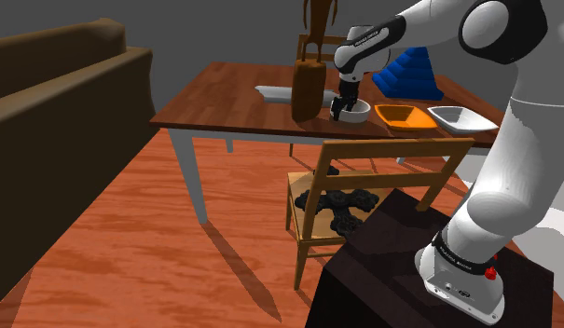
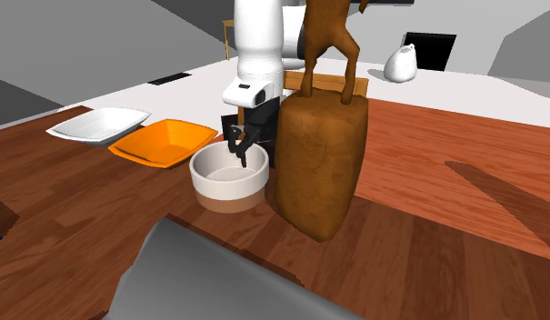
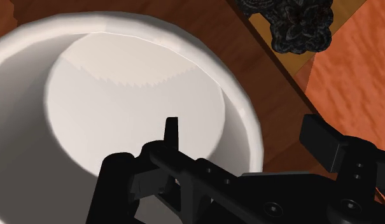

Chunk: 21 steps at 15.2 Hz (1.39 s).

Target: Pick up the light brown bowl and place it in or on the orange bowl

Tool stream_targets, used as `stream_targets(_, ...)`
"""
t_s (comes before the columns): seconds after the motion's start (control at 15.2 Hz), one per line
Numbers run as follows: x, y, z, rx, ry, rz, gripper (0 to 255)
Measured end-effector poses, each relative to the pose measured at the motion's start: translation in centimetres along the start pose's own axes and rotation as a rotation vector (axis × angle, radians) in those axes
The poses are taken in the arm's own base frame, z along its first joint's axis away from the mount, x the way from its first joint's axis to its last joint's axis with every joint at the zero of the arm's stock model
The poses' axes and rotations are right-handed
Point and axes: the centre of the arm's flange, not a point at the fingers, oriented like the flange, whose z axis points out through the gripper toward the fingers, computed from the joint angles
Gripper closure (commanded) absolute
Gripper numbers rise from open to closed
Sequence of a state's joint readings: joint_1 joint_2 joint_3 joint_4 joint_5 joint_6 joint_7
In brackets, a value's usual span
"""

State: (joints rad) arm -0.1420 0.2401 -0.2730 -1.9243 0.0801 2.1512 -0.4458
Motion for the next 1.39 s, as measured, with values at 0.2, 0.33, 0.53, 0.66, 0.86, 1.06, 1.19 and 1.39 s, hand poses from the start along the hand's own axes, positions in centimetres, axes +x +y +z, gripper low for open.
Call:
stream_targets(0.2, 0.0, 0.0, 0.0, 0.000, 0.000, 0.000, 255)
stream_targets(0.33, 0.0, 0.0, 0.0, 0.000, 0.000, 0.000, 255)
stream_targets(0.53, 0.0, 0.0, -0.1, 0.000, 0.001, 0.000, 255)
stream_targets(0.66, 0.0, 0.0, -0.1, 0.000, 0.001, 0.000, 255)
stream_targets(0.86, -0.1, 0.0, -0.7, 0.000, 0.000, 0.000, 255)
stream_targets(1.06, 0.0, -0.1, -2.1, 0.000, 0.000, 0.000, 255)
stream_targets(1.19, 0.0, 0.0, -3.1, 0.000, 0.000, 0.000, 255)
stream_targets(1.39, -0.1, 0.0, -4.8, 0.000, 0.000, 0.000, 255)
